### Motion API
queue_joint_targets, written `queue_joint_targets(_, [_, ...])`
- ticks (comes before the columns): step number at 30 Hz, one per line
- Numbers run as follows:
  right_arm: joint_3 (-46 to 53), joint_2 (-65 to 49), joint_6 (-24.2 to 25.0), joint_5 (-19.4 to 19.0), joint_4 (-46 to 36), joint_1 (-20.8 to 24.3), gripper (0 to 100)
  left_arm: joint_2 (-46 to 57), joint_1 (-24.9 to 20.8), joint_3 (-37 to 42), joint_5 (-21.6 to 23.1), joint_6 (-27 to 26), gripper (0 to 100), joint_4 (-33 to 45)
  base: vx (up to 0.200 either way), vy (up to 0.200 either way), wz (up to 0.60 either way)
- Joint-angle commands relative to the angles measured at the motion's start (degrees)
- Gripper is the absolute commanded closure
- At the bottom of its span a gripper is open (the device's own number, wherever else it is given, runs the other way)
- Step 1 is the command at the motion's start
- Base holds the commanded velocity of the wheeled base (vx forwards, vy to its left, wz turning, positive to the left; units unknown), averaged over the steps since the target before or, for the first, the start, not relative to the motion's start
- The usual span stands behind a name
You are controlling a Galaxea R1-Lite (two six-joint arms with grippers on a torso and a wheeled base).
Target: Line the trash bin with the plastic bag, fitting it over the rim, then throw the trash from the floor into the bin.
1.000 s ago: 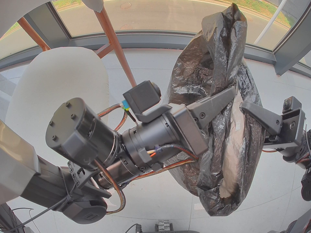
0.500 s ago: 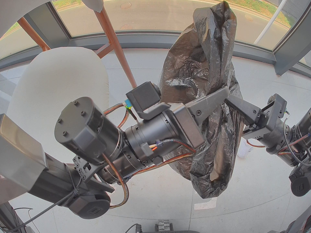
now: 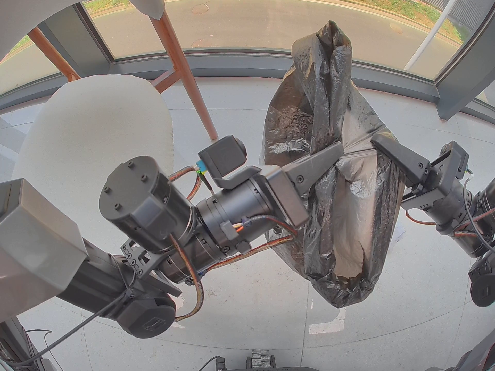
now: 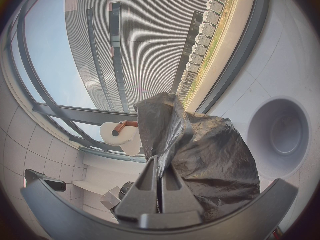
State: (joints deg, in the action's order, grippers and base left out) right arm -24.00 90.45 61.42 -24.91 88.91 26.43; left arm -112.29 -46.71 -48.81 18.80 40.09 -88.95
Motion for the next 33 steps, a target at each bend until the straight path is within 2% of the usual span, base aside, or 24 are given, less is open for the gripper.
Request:
queue_joint_targets(1, [-0.17, -0.63, -0.07, -0.06, 0.13, -1.82, 100, -0.39, 0.22, 0.03, -0.08, -0.02, 100, -0.87, 0.0, 0.0, 0.0])
queue_joint_targets(30, [-0.96, -0.37, -1.39, -0.06, 0.13, -4.9, 100, -0.56, 1.27, 0.47, 0.01, -0.63, 100, -0.87, 0.0, 0.0, 0.0])
queue_joint_targets(33, [-0.69, 1.13, -2.71, -0.06, 0.13, -4.54, 100, -0.65, 1.36, 0.21, -0.17, -1.25, 100, -0.78, 0.0, 0.0, 0.0])
